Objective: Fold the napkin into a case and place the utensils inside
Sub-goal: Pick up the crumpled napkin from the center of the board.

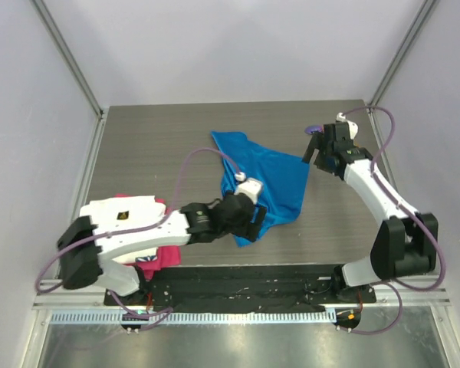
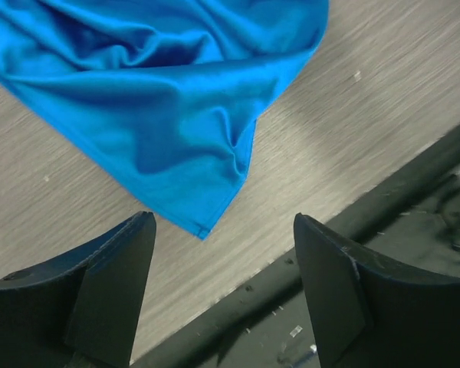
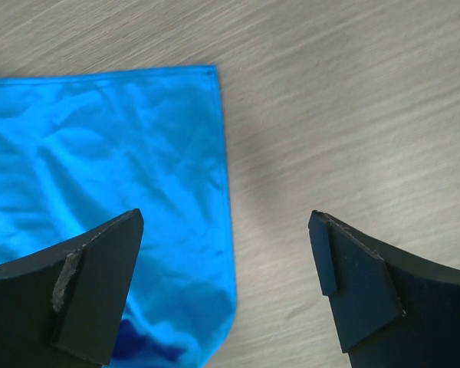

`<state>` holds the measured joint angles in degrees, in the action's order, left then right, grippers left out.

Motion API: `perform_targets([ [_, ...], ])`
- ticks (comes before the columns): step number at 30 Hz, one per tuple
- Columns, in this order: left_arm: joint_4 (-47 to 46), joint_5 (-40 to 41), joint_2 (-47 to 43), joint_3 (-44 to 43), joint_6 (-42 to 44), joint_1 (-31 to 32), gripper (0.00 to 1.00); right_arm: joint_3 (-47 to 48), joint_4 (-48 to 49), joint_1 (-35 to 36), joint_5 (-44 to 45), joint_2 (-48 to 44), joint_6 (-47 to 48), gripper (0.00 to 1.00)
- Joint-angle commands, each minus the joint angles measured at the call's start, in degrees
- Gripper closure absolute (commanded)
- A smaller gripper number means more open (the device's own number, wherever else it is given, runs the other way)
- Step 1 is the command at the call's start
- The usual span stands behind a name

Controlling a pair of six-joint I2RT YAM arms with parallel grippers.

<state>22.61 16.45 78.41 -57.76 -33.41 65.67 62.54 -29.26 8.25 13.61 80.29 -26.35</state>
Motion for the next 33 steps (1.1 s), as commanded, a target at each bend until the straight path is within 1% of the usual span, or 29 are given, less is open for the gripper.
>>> perform_targets([
  [1,5.2,10.8,10.8,-6.8,3.5,5.1,0.29,7.7,-2.6,0.2,4.3,7.9,6.0,0.06],
  [2,6.3,10.4,14.3,-7.7,3.1,5.3,0.33,9.4,-3.3,0.1,4.4,9.3,6.5,0.09],
  [3,6.7,10.4,15.4,-8.9,1.9,5.4,0.39,10.1,-3.4,0.2,4.2,10.9,6.7,0.11],
  [4,6.6,10.2,16.5,-9.0,1.5,5.8,0.41,10.7,-3.4,0.1,3.1,12.9,6.9,0.14],
  [7,4.9,8.4,18.4,-8.3,0.9,5.9,0.42,12.2,-3.4,0.1,1.9,15.6,7.4,0.17],
  [9,3.4,7.0,19.1,-7.8,1.2,5.9,0.42,13.7,-3.4,0.0,0.7,18.0,7.3,0.18],
  [12,3.1,7.5,19.5,-7.1,1.5,5.9,0.41,15.8,-3.4,-0.2,-0.9,20.9,7.4,0.2],
  [16,1.9,6.1,20.5,-6.1,1.4,5.8,0.4,18.0,-3.4,-0.4,-2.6,23.7,7.2,0.2],
  [22,4.4,7.8,22.3,-5.3,0.1,5.0,0.4,22.1,-3.5,-0.4,-2.3,29.1,8.3,0.2],
  [25,3.6,7.4,21.6,-4.5,0.5,5.0,0.36,24.8,-3.5,-0.5,-2.5,32.4,8.9,0.22],
  [26,3.3,7.4,21.5,-4.3,0.5,5.0,0.32,25.5,-3.8,-0.4,-2.5,33.4,9.1,0.22],
  [29,3.0,7.4,22.0,-4.2,1.0,4.8,0.29,28.2,-4.2,-0.6,-2.3,36.2,9.4,0.25],
  [33,2.4,5.7,22.9,-3.5,0.9,3.9,0.29,30.0,-4.4,-0.9,-2.6,38.7,9.4,0.26],
])
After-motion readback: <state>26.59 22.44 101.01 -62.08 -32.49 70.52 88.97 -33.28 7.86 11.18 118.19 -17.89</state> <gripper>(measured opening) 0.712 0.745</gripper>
